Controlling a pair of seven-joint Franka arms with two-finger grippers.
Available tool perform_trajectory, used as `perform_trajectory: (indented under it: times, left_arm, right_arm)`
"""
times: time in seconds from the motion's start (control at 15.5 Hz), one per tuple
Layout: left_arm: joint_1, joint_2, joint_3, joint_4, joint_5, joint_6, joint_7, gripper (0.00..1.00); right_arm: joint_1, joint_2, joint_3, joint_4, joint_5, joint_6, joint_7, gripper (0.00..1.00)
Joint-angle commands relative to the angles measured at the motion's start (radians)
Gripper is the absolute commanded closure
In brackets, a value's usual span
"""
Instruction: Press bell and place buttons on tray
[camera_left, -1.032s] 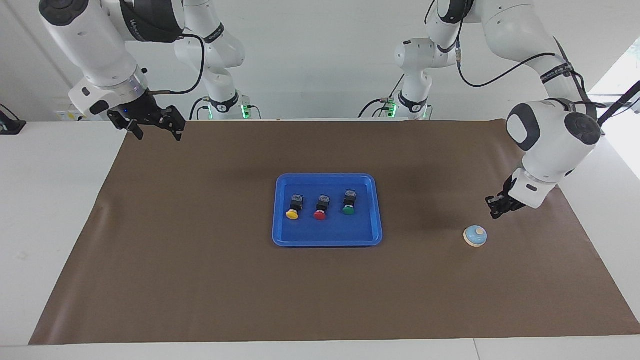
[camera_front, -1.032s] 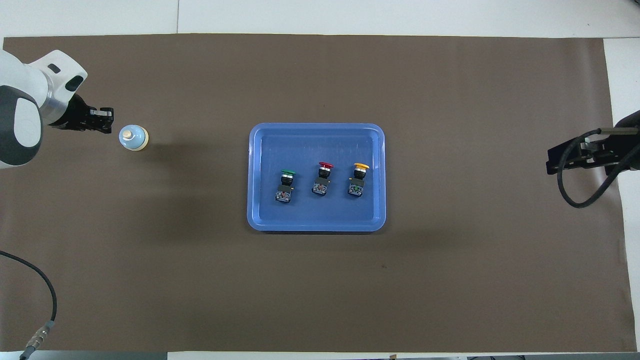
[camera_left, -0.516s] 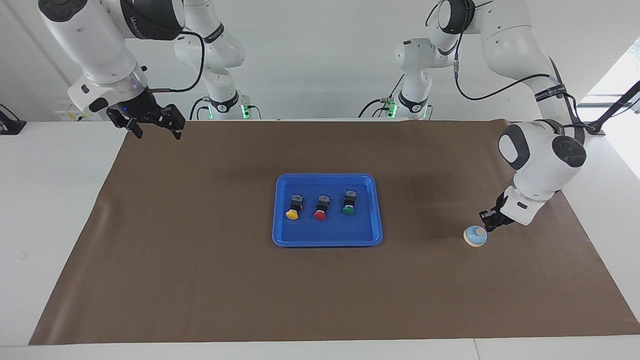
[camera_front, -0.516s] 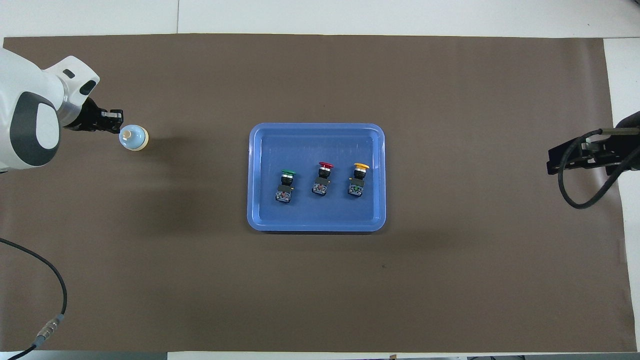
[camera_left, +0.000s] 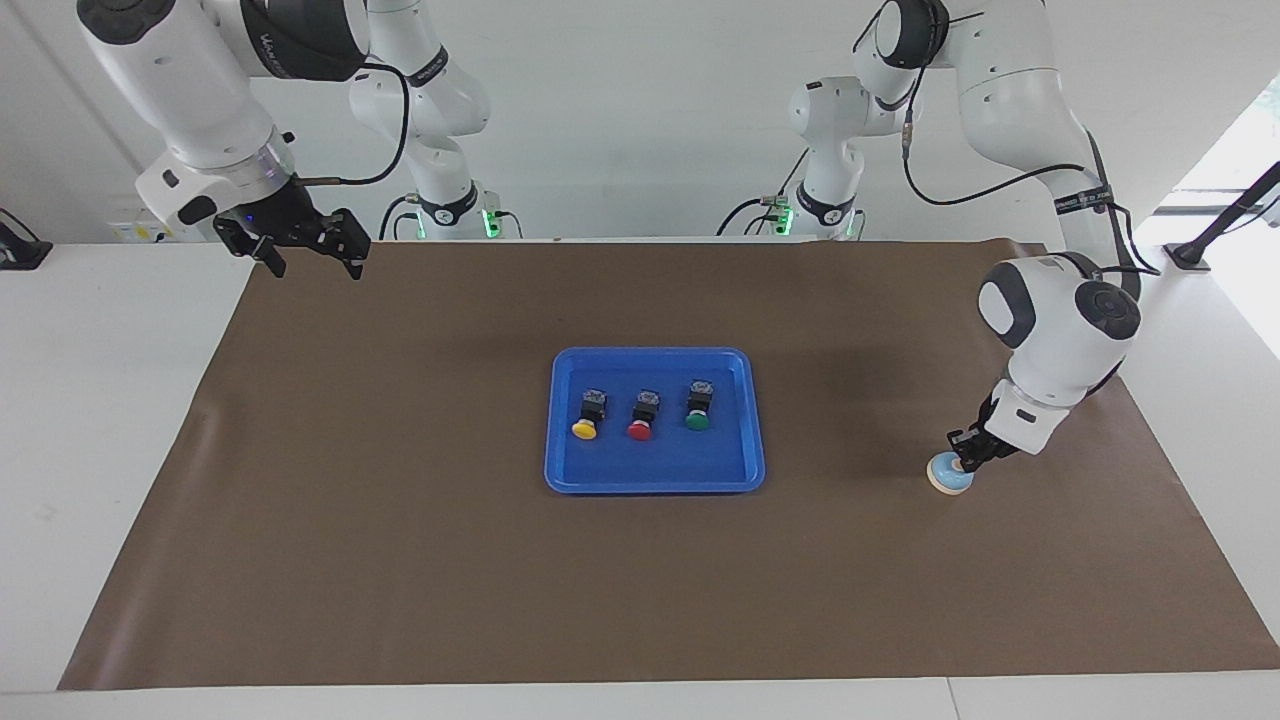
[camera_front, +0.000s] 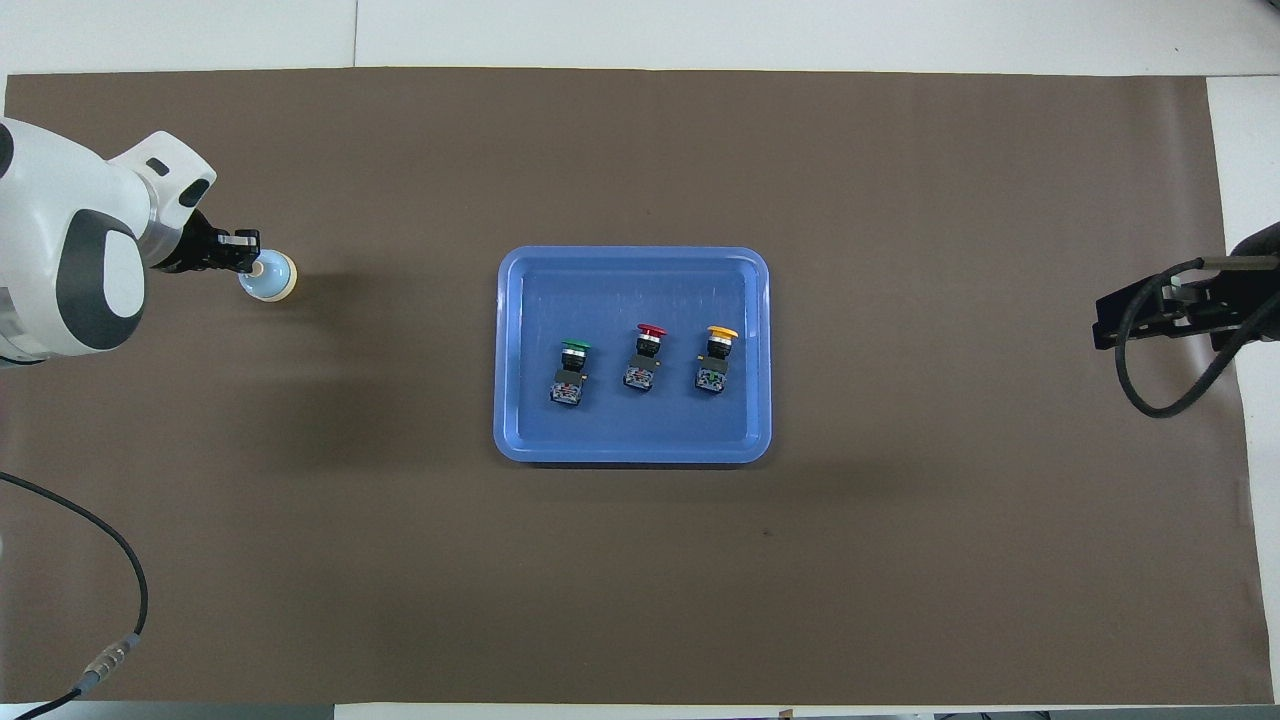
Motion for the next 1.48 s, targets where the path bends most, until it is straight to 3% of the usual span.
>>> perform_trajectory:
  times: [0.0, 0.26, 0.39, 0.52, 0.65, 0.97, 1.23, 1.42]
  left_arm:
    - [-0.006, 0.020, 0.003, -0.040, 0.013, 0.040, -0.013, 1.00]
    - [-0.003, -0.035, 0.003, 0.040, 0.013, -0.121, -0.010, 1.00]
    - [0.004, -0.116, 0.002, 0.040, 0.012, -0.188, -0.013, 0.70]
    - [0.006, -0.201, 0.002, 0.040, 0.012, -0.286, -0.013, 0.29]
    - [0.008, -0.284, 0.002, 0.037, 0.012, -0.356, -0.013, 0.00]
    - [0.014, -0.460, 0.003, 0.028, 0.012, -0.555, -0.013, 0.00]
    - [0.012, -0.459, 0.003, 0.043, 0.009, -0.598, -0.013, 0.00]
    - [0.014, -0.427, 0.005, 0.131, 0.006, -0.678, -0.013, 0.00]
  right_arm:
    - [-0.014, -0.015, 0.006, -0.014, 0.015, 0.006, -0.025, 0.00]
    - [-0.014, -0.015, 0.006, -0.014, 0.015, 0.006, -0.025, 0.00]
    - [-0.014, -0.015, 0.006, -0.014, 0.015, 0.006, -0.025, 0.00]
    - [-0.014, -0.015, 0.006, -0.014, 0.015, 0.006, -0.025, 0.00]
    - [-0.014, -0.017, 0.006, -0.014, 0.015, 0.006, -0.025, 0.00]
    - [-0.014, -0.015, 0.006, -0.014, 0.015, 0.006, -0.025, 0.00]
    - [-0.014, -0.015, 0.005, -0.014, 0.015, 0.006, -0.025, 0.00]
    - [-0.014, -0.015, 0.006, -0.014, 0.015, 0.006, -0.025, 0.00]
